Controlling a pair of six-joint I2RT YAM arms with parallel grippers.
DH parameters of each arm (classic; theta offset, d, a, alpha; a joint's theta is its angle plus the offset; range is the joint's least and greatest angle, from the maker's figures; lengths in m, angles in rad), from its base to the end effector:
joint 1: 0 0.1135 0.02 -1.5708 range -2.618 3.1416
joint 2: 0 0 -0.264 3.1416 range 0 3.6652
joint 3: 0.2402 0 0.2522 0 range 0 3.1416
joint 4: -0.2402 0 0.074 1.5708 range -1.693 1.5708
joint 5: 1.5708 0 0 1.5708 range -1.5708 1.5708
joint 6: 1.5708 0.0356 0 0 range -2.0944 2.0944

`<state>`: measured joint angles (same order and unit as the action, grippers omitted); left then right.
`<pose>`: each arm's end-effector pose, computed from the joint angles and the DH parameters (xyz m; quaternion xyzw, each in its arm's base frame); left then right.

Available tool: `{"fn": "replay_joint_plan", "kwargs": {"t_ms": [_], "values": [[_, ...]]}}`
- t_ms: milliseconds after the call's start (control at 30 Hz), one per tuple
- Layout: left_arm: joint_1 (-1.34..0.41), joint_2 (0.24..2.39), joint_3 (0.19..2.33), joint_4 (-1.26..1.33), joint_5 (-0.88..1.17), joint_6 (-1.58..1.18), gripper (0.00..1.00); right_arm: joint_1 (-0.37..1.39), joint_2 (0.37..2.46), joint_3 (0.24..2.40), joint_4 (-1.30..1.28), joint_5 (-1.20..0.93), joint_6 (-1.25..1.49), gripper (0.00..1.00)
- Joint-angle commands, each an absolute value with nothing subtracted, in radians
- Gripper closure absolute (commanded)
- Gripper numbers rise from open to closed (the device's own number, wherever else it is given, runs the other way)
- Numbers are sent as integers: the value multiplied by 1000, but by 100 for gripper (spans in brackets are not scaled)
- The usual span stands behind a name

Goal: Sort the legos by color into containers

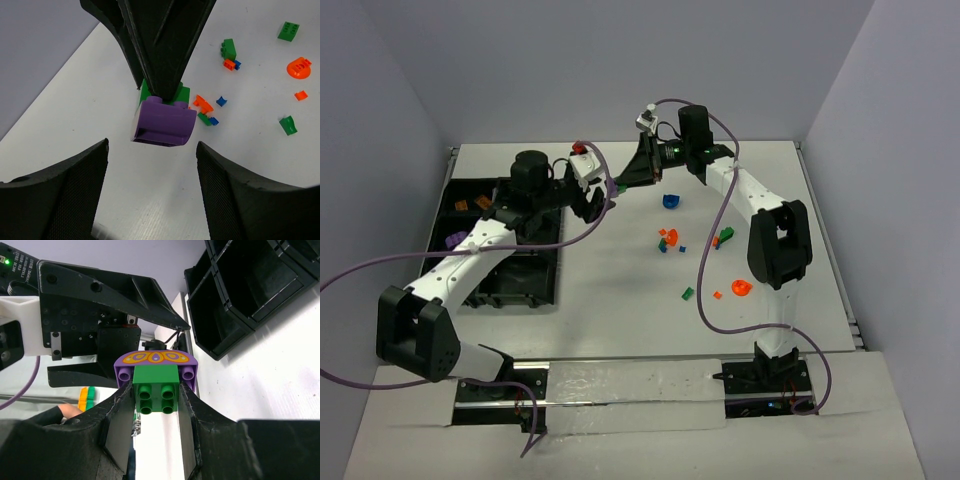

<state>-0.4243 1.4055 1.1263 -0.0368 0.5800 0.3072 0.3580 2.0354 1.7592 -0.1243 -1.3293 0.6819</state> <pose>0.2902 -0.1525 0.3318 0.4342 0.6644 -0.2640 0.5480 0.4246 0.1958 0.3083 -0.2304 0.7025 0.6622 0.1218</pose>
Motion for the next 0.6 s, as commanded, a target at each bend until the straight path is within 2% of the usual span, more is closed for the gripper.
{"fn": "replay_joint_plan", "kwargs": {"t_ms": [0, 333, 400, 433, 567], "values": [[-435, 1402, 1173, 47, 588, 323, 25, 370, 2012, 1780, -112, -1352, 674, 100], [-467, 1412, 1185, 69, 578, 362, 27, 374, 2014, 1779, -104, -1356, 681, 100], [-468, 1419, 1190, 68, 580, 365, 29, 374, 2014, 1779, -103, -1356, 681, 100], [-469, 1420, 1192, 65, 580, 365, 32, 376, 2014, 1779, -103, -1357, 681, 100], [-468, 1412, 1185, 49, 572, 381, 57, 374, 2014, 1778, -103, -1356, 682, 100]]}}
